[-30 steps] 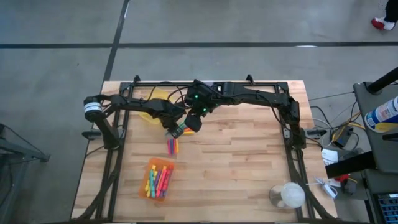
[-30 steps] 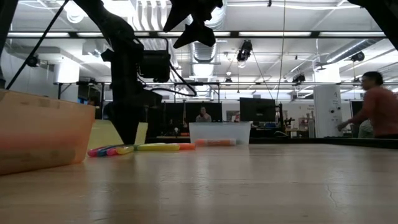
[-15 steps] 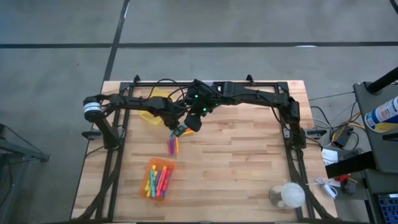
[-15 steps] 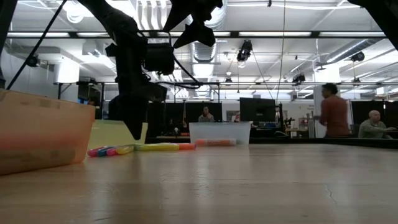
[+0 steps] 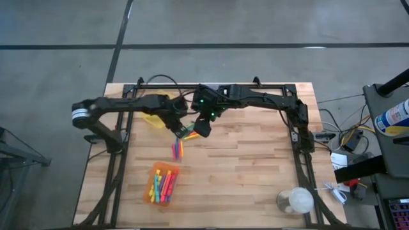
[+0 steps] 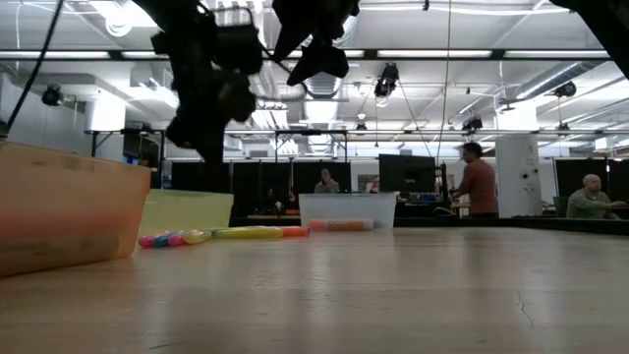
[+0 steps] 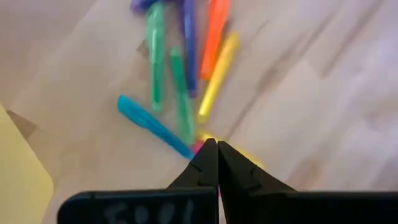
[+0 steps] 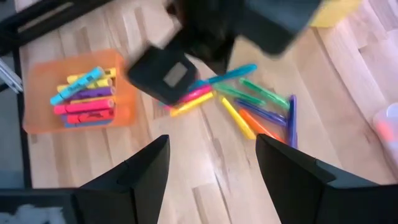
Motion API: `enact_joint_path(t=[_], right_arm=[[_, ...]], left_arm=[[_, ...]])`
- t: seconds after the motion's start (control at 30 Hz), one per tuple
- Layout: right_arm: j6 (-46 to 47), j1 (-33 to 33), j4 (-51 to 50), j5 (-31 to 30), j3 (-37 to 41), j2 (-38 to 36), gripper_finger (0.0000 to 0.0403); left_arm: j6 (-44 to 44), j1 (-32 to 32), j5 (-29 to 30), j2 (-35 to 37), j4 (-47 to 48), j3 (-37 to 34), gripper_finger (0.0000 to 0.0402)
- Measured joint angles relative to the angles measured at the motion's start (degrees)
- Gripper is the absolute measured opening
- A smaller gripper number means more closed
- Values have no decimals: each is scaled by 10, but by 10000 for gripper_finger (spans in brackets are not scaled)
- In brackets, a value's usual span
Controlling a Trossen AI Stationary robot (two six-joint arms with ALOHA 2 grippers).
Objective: Pick & Place Markers
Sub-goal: Put the orange pen into the yellow bin
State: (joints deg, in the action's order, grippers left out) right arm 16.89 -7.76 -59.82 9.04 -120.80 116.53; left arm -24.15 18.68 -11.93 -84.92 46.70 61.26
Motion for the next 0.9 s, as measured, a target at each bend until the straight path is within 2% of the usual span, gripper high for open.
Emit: enact_joint_path(t=[0.23,0.43,0.7,0.9], right_arm=[[-25,-2,12,-17,55,0,231],[-119,-2,111,-42,146,0,231],[-199,-10,263,-64,257,1,231],[-233,-11,295,-62,294,23,231]], left_arm=[[-59,0,-1,134,-17,-5,0],[-102,-1,0,222,-39,-5,0],[-150,-1,-2,286,-55,-5,0],[-194,-1,-5,305,-66,-5,0]])
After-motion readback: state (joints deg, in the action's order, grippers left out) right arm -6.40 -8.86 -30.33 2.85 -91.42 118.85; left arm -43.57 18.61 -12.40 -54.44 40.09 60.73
